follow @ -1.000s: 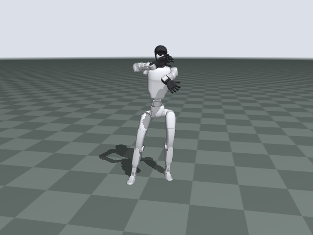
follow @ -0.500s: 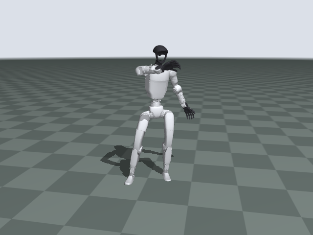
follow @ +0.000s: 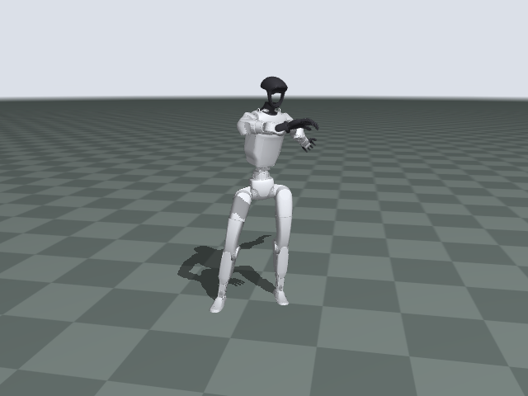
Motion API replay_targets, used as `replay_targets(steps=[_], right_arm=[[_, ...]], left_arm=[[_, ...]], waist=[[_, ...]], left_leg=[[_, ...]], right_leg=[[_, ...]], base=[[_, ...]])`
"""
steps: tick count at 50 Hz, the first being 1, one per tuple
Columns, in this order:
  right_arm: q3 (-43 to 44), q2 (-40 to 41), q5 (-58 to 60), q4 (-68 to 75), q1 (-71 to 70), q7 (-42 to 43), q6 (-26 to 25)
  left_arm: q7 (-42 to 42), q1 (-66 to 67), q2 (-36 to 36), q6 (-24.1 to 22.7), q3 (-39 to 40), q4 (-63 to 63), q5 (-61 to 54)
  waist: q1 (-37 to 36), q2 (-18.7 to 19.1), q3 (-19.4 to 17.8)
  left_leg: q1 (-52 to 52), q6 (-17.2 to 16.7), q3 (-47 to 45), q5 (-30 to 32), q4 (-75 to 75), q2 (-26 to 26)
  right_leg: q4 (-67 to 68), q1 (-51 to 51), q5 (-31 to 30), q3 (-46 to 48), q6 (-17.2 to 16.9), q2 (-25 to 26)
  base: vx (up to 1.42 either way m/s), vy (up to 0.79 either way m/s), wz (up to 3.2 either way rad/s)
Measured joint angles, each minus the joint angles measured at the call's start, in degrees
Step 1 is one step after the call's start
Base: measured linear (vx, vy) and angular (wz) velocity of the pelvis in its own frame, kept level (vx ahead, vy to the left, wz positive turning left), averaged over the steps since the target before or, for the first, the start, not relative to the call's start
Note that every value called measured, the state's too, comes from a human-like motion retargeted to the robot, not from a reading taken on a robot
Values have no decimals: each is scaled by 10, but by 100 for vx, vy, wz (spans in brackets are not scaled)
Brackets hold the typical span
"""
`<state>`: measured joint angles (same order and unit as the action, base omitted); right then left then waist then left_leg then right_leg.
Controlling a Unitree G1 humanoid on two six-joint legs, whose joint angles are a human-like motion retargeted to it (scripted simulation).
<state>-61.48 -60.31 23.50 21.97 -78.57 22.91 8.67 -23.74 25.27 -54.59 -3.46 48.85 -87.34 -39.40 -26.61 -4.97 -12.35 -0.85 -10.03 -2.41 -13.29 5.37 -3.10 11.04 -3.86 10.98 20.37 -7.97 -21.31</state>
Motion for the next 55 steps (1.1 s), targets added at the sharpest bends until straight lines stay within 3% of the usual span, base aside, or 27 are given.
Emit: replay_targets(steps=[5,12,18,25,29,33,37,42,50,52,55], right_arm=[[-5,112,-20,-3,-19,-46,13],[-41,254,-10,59,-68,-72,-5],[-37,271,-71,83,-81,-109,-11],[-54,240,-111,95,-113,-82,-8],[-61,231,-108,115,-125,-74,-12],[-48,223,-97,123,-119,-75,-16],[-18,212,-77,111,-99,-62,-16],[51,221,-73,85,-37,-29,-27],[228,283,-170,43,207,30,-34],[269,308,-220,50,294,26,-36],[320,343,-279,85,420,21,-44]], left_arm=[[-77,-174,125,-25,-156,-47,-27],[-222,-600,372,-67,-382,-33,-173],[-282,-967,534,-78,-420,-6,-226],[-342,-1186,593,-108,-477,-29,-239],[-321,-1174,598,-118,-514,-13,-243],[-247,-1091,593,-113,-535,27,-212],[-181,-991,578,-98,-543,51,-147],[-132,-886,558,-87,-550,85,-146],[-53,-758,521,-47,-588,232,-58],[-26,-740,509,-36,-617,276,-10],[9,-735,488,-22,-670,343,41]], waist=[[67,-29,-8],[169,-62,-7],[213,-78,16],[218,-72,43],[205,-69,45],[194,-68,38],[186,-70,20],[189,-62,-4],[179,-17,-24],[175,4,-20],[169,17,-15]], left_leg=[[5,2,-15,4,-7,2],[9,18,-9,12,-8,-5],[10,30,-4,19,-12,-9],[7,36,-31,10,-1,-5],[6,42,-52,-6,20,-2],[9,44,-68,-20,39,-1],[16,45,-79,-25,43,-1],[21,44,-95,-21,33,5],[12,44,-141,-17,23,51],[-2,19,-150,-35,54,79],[-10,24,-170,-41,64,87]], right_leg=[[1,-11,0,-18,4,3],[16,-13,4,-20,15,-4],[16,-12,2,-18,14,-8],[-13,-15,-14,-38,-4,2],[-20,-16,-20,-60,-9,8],[-22,-16,-25,-86,-8,12],[-29,-14,-30,-108,-4,16],[-42,-11,-23,-82,7,18],[18,-3,33,112,43,14],[55,3,48,134,55,25],[92,5,58,122,66,31]], base=[[-6,-3,-33],[-6,0,-2],[0,0,0],[4,1,-38],[3,3,-50],[1,4,-36],[-3,4,-23],[-6,4,-25],[-6,3,-54],[-2,2,-62],[-1,1,-66]])
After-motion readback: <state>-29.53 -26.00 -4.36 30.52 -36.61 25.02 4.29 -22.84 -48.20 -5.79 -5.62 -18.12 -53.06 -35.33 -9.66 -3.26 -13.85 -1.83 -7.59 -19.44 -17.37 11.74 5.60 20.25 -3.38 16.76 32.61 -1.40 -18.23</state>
